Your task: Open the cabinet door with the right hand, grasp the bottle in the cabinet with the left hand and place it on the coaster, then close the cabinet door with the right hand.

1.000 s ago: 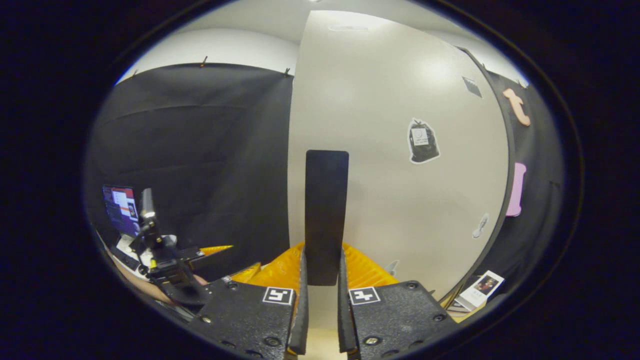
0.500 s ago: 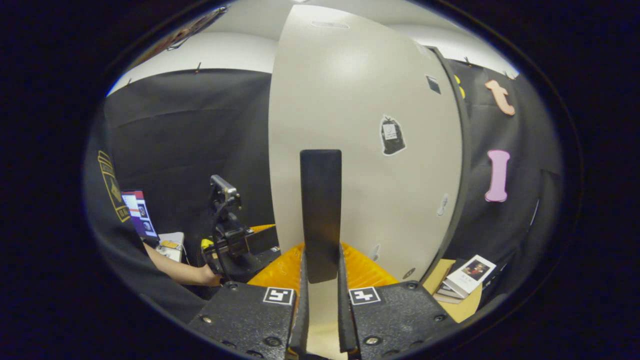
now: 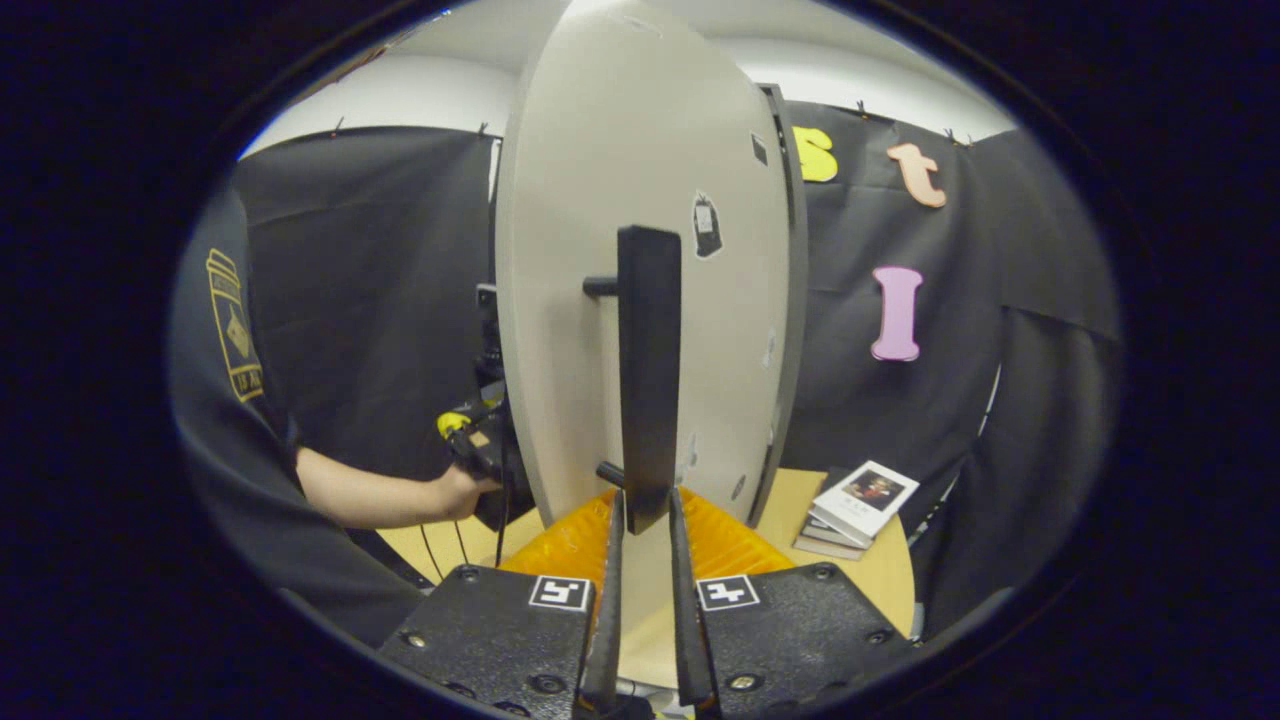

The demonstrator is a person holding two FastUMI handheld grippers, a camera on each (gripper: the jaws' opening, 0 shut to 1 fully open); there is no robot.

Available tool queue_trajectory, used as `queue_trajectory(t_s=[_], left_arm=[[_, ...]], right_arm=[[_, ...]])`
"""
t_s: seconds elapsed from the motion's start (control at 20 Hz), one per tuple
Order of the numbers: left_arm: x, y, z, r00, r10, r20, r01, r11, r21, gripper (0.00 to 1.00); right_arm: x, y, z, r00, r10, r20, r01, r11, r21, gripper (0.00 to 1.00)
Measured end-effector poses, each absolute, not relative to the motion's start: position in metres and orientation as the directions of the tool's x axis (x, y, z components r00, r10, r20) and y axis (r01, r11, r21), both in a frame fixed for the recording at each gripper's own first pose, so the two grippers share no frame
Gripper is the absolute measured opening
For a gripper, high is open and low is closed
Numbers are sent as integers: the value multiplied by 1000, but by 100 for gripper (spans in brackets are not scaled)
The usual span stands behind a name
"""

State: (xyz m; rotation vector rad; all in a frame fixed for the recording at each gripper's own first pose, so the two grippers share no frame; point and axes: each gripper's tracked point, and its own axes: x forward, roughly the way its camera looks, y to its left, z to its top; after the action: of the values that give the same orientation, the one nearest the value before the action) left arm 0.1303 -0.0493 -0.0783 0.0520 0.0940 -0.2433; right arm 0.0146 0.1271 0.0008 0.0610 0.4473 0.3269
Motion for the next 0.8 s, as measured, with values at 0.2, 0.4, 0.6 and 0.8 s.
queue_trajectory(t_s=[0.2,0.4,0.6,0.8], left_arm=[[170,-72,-68,971,-221,-89,223,975,8,96],[205,-75,-69,983,-156,-97,157,988,-4,96],[225,-78,-83,978,-140,-154,134,990,-49,96],[240,-77,-86,979,-96,-178,88,995,-54,96]], right_arm=[[12,105,-6,862,243,-445,-216,970,110,26],[14,65,-11,873,185,-451,-131,980,150,41],[15,41,-23,869,173,-464,-73,972,225,72],[10,23,-22,885,124,-449,-59,986,155,77]])
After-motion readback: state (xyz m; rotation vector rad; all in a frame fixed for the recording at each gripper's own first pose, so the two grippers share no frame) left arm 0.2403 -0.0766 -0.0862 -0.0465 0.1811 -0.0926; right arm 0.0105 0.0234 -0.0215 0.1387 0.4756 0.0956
